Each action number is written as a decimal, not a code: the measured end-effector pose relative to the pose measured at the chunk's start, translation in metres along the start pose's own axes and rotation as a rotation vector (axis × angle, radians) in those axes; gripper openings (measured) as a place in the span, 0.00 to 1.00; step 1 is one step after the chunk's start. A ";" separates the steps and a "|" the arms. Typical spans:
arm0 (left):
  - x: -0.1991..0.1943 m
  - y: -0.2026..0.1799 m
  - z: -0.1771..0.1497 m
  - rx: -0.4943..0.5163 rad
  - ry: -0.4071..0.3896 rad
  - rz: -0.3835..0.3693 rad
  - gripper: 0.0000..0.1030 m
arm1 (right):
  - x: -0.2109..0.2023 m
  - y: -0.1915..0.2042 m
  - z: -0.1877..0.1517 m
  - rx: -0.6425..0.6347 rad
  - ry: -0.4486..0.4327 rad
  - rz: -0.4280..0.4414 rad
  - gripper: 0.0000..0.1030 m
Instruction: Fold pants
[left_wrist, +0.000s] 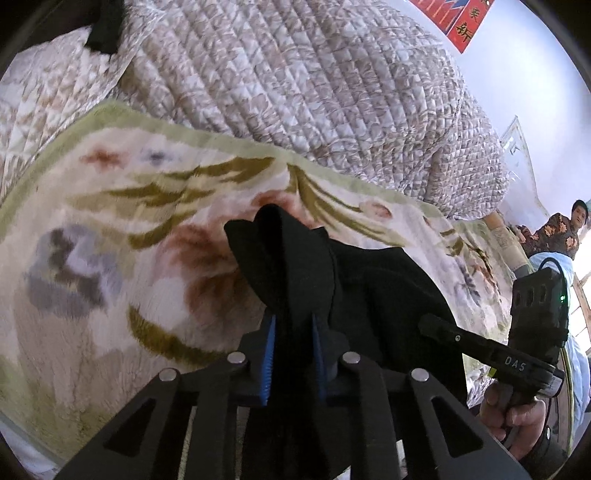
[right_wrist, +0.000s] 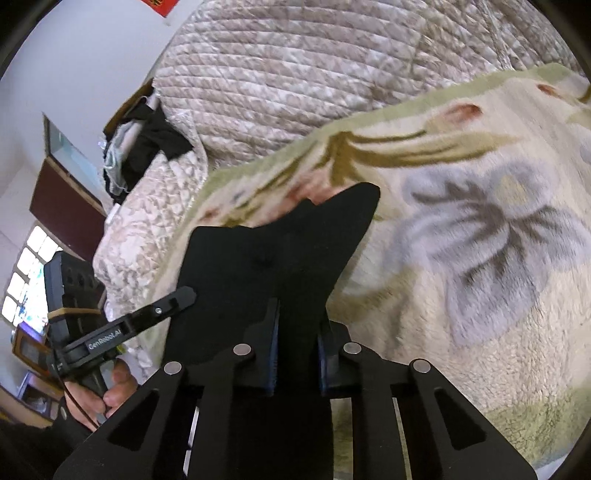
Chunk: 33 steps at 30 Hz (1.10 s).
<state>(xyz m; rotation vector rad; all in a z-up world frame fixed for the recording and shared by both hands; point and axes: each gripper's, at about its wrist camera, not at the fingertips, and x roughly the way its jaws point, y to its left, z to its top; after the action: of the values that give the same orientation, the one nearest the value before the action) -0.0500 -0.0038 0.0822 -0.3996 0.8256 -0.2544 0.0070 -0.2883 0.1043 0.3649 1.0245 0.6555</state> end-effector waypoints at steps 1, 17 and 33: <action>-0.002 -0.001 0.004 0.005 -0.003 0.002 0.18 | -0.001 0.004 0.004 -0.007 -0.004 0.007 0.15; 0.044 0.061 0.118 0.031 -0.059 0.106 0.18 | 0.093 0.029 0.104 -0.081 0.018 0.059 0.15; 0.036 0.080 0.105 0.021 -0.074 0.257 0.23 | 0.109 0.024 0.112 -0.213 -0.003 -0.186 0.23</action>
<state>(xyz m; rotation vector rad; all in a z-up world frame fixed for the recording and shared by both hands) 0.0573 0.0799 0.0877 -0.2776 0.7916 -0.0097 0.1362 -0.1960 0.0996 0.0829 0.9619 0.5884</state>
